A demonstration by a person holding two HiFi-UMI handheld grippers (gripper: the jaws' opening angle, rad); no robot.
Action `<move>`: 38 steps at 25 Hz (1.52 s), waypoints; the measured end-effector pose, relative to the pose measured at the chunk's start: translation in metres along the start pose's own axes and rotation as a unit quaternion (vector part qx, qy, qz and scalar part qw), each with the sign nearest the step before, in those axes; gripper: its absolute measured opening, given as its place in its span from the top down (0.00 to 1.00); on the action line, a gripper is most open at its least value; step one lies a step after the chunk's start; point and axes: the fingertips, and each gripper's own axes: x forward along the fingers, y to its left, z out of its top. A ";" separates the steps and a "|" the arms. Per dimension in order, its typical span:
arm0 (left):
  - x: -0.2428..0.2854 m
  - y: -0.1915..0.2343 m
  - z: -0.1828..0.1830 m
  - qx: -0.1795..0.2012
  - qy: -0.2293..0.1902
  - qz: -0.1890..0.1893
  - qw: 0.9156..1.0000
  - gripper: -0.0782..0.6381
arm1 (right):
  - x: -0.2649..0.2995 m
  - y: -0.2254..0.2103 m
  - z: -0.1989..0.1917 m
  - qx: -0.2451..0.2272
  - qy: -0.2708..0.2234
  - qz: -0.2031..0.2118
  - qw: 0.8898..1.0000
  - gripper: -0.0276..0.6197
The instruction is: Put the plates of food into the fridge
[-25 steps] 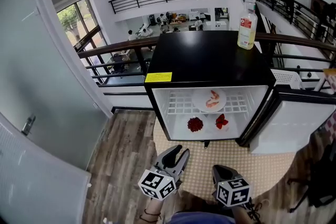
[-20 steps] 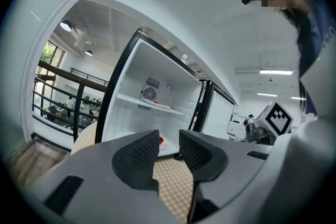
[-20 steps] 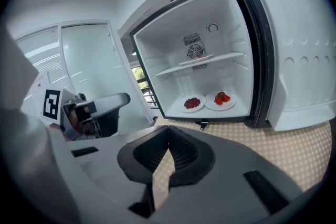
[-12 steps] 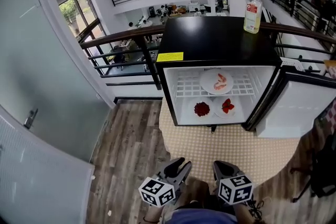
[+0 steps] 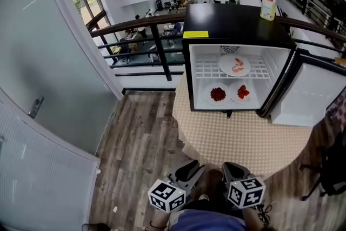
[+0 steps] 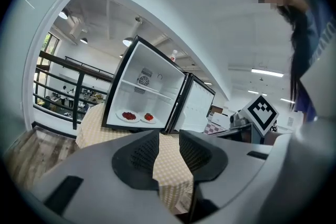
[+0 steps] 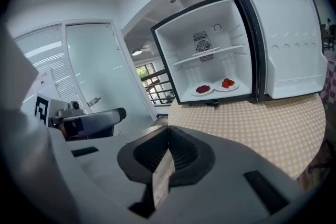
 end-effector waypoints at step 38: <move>-0.058 -0.181 -0.086 0.015 0.031 -0.059 0.998 0.73 | -0.177 0.003 -0.143 0.022 0.034 -0.026 0.999 0.93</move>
